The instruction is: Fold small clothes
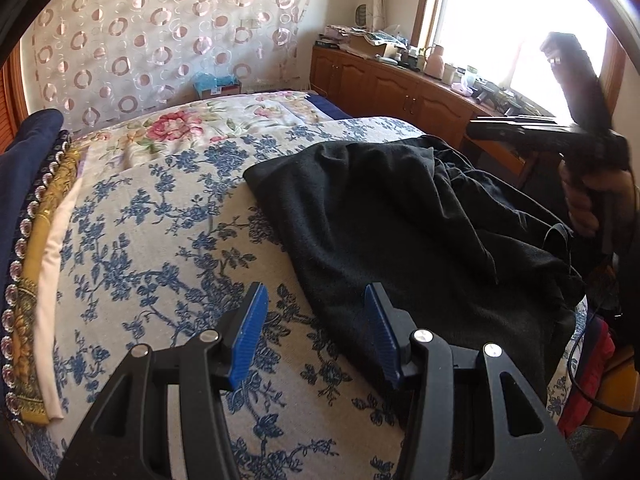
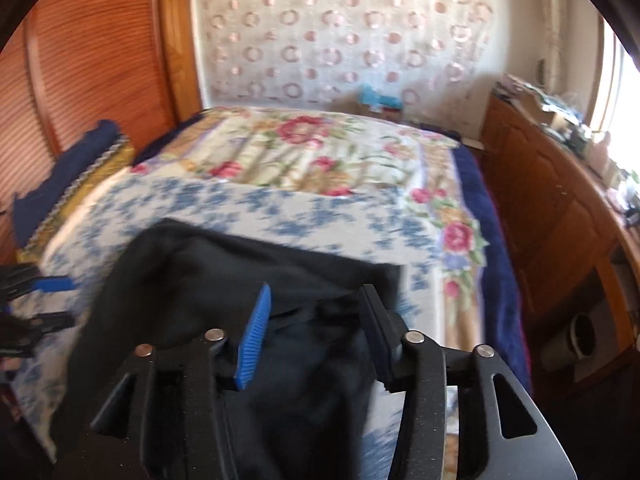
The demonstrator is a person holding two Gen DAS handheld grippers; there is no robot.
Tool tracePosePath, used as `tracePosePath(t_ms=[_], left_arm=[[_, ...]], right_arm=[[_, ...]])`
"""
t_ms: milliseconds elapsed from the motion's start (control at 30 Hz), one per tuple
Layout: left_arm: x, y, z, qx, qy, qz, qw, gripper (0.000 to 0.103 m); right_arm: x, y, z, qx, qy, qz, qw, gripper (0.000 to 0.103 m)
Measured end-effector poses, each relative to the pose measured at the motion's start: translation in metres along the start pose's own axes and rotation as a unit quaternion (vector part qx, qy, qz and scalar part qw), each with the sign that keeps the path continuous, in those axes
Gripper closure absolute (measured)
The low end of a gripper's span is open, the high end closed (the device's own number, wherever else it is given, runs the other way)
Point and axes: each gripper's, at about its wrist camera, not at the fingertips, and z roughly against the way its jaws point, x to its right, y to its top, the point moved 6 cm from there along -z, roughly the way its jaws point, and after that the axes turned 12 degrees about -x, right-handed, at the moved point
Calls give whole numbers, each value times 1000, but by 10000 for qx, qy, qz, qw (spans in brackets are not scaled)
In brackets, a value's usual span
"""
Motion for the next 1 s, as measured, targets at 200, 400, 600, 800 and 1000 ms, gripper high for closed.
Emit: tracePosePath(t_ms=[200, 400, 600, 800, 1000], left_arm=[[2, 0, 3, 53, -69, -66, 9999, 53], [3, -3, 6, 95, -139, -89, 9998, 53], [3, -5, 8, 120, -174, -83, 9997, 53], [4, -7, 6, 86, -176, -78, 9998, 53], [9, -8, 3, 59, -202, -111, 9997, 53]], right_arm=[[-43, -13, -10, -220, 324, 261, 9989, 57], [-56, -25, -45, -650, 448, 218, 9966, 57], [-49, -25, -61, -824, 447, -35, 9956, 63], [-44, -19, -38, -381, 470, 73, 9981, 99], [-11, -1, -1, 170, 227, -162, 9995, 100]])
